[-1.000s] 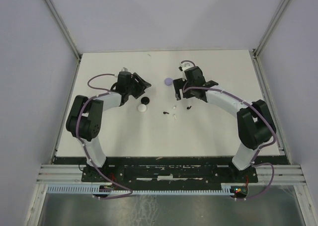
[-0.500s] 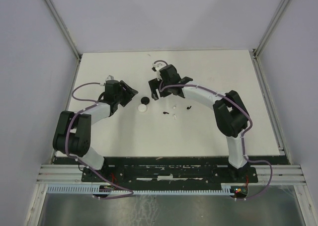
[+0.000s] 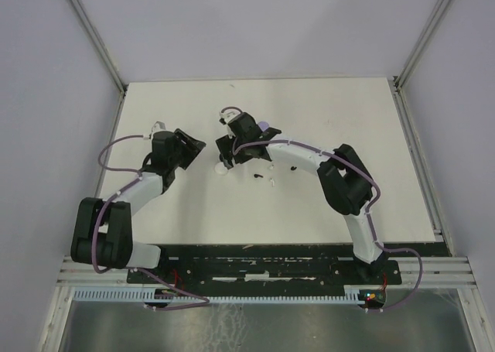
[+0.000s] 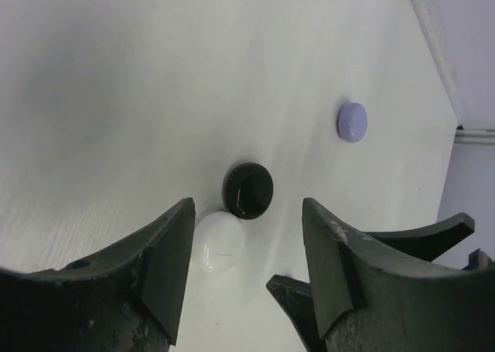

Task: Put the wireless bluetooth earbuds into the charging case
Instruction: Adjust the charging case at the center of the board, then pick up the charging case at the center of the board, then open the charging case, then pick up the earbud from the center of the board.

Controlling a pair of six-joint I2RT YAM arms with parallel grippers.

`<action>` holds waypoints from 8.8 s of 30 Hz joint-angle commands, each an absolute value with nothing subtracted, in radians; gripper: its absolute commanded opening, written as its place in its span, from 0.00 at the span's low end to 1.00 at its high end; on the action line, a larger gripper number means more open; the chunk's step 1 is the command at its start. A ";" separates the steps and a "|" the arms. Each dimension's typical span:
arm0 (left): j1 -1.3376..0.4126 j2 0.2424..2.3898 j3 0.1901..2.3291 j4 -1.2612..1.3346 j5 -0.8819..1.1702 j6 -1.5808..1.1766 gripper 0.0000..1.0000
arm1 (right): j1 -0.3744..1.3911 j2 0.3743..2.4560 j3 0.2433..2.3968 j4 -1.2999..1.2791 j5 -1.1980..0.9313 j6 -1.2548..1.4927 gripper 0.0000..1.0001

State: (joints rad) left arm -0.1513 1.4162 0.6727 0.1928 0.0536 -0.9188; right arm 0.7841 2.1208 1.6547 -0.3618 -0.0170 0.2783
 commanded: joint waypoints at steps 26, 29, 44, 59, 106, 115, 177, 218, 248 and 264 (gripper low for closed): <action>-0.016 1.226 0.599 0.212 0.080 -0.947 0.63 | 0.900 2.304 1.887 -0.446 0.048 0.375 0.85; -0.011 1.224 0.598 0.212 0.081 -0.946 0.63 | 0.906 2.305 1.883 -0.446 0.043 0.374 0.84; 0.022 1.221 0.588 0.213 0.092 -0.939 0.63 | 0.948 2.165 1.722 -0.327 -0.016 0.345 0.84; 0.031 1.243 0.592 0.230 0.126 -0.951 0.63 | 0.942 2.246 1.829 -0.396 0.059 0.167 0.85; 0.030 1.438 0.559 0.604 0.522 -1.054 0.59 | 0.747 2.034 1.566 -0.103 -0.098 0.232 0.38; -0.099 1.559 0.584 0.807 0.542 -1.105 0.59 | 0.698 1.927 1.521 -0.141 -0.174 0.244 0.38; -0.221 1.648 0.611 0.983 0.525 -1.189 0.03 | 0.668 1.846 1.511 -0.146 -0.183 0.281 0.86; -0.271 1.712 0.732 1.012 0.625 -1.226 0.03 | 0.601 1.886 1.519 -0.243 -0.159 0.340 0.99; -0.215 1.825 0.754 1.242 0.776 -1.428 0.03 | 0.589 1.736 1.304 -0.443 0.126 0.218 0.91; -0.183 1.856 0.721 1.361 0.821 -1.518 0.03 | 0.677 1.808 1.323 -0.521 0.023 0.259 0.60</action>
